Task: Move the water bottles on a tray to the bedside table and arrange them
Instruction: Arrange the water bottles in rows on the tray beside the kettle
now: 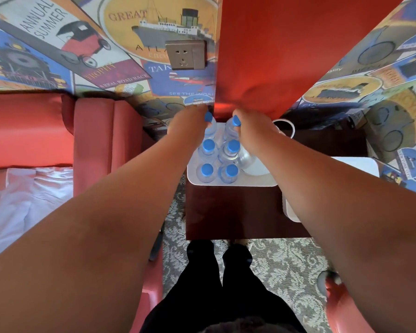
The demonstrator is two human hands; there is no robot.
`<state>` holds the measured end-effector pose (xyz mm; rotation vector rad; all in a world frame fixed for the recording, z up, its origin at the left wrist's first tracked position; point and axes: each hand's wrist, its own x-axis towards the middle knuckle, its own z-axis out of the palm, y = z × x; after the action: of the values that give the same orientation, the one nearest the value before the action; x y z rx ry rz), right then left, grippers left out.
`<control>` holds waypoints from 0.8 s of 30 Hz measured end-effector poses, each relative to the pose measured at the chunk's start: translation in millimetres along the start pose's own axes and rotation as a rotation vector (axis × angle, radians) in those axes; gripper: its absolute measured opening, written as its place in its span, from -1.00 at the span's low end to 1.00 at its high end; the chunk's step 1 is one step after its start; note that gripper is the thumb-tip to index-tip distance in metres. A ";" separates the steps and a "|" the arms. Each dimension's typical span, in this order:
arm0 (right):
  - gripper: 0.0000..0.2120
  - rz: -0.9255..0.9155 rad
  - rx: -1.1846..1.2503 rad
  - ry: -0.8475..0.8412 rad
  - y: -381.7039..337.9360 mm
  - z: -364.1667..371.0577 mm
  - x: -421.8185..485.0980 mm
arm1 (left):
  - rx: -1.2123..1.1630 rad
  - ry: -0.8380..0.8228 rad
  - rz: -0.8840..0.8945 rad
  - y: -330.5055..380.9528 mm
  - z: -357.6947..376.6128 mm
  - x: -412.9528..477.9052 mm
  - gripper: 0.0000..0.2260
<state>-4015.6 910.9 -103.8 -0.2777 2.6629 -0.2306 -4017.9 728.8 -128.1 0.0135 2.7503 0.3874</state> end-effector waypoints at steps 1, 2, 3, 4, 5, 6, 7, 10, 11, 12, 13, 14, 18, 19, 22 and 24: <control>-0.72 -0.009 -0.003 -0.006 1.7 0.0 -1.5 | -0.006 -0.002 -0.003 1.1 1.4 -1.2 -0.72; -0.71 -0.015 0.002 -0.004 3.4 0.3 -2.3 | -0.007 -0.001 -0.001 2.3 3.0 -2.1 -0.73; -0.72 -0.016 0.015 0.001 5.2 1.1 -2.4 | -0.007 0.002 0.007 3.3 4.6 -2.4 -0.74; -0.73 -0.015 0.033 0.006 7.0 2.1 -2.1 | -0.009 0.008 0.016 4.4 6.4 -2.3 -0.75; -0.75 -0.010 0.055 0.013 8.6 3.2 -1.1 | -0.014 0.018 0.026 4.8 7.7 -1.9 -0.77; -0.76 0.000 0.085 0.025 10.3 4.3 0.0 | -0.023 0.032 0.034 5.3 7.8 -0.9 -0.77; -0.77 0.009 0.119 0.042 11.6 4.9 1.7 | -0.034 0.048 0.039 5.6 7.2 0.5 -0.77; -0.74 -0.003 0.164 0.095 13.5 4.7 7.7 | -0.035 0.074 0.062 7.1 3.0 7.1 -0.76; -0.73 -0.014 0.149 0.102 13.4 3.8 9.7 | -0.027 0.076 0.065 7.5 1.2 9.5 -0.76; -0.72 -0.021 0.133 0.104 13.0 2.1 12.0 | -0.018 0.079 0.062 7.7 -0.9 11.8 -0.76; -0.71 -0.026 0.122 0.103 12.3 0.5 14.1 | -0.009 0.083 0.058 7.7 -3.2 14.1 -0.77; -0.71 -0.029 0.115 0.101 11.4 -1.2 15.8 | -0.001 0.089 0.057 8.0 -5.3 16.1 -0.78; -0.69 -0.040 0.092 0.090 8.2 -5.1 19.4 | 0.011 0.079 0.063 9.4 -11.9 22.3 -0.79; -0.68 -0.040 0.088 0.090 7.8 -5.7 19.6 | 0.018 0.075 0.063 9.7 -13.0 23.1 -0.79; -0.67 -0.034 0.091 0.090 7.3 -6.1 19.2 | 0.042 0.054 0.065 10.9 -13.8 22.1 -0.80; -0.70 -0.038 0.094 0.081 7.7 -5.1 17.0 | 0.051 0.033 0.070 11.0 -11.7 19.9 -0.81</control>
<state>-4034.1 915.0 -107.9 -0.2942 2.7185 -0.3854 -4041.1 737.5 -121.6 0.1172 2.7976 0.3387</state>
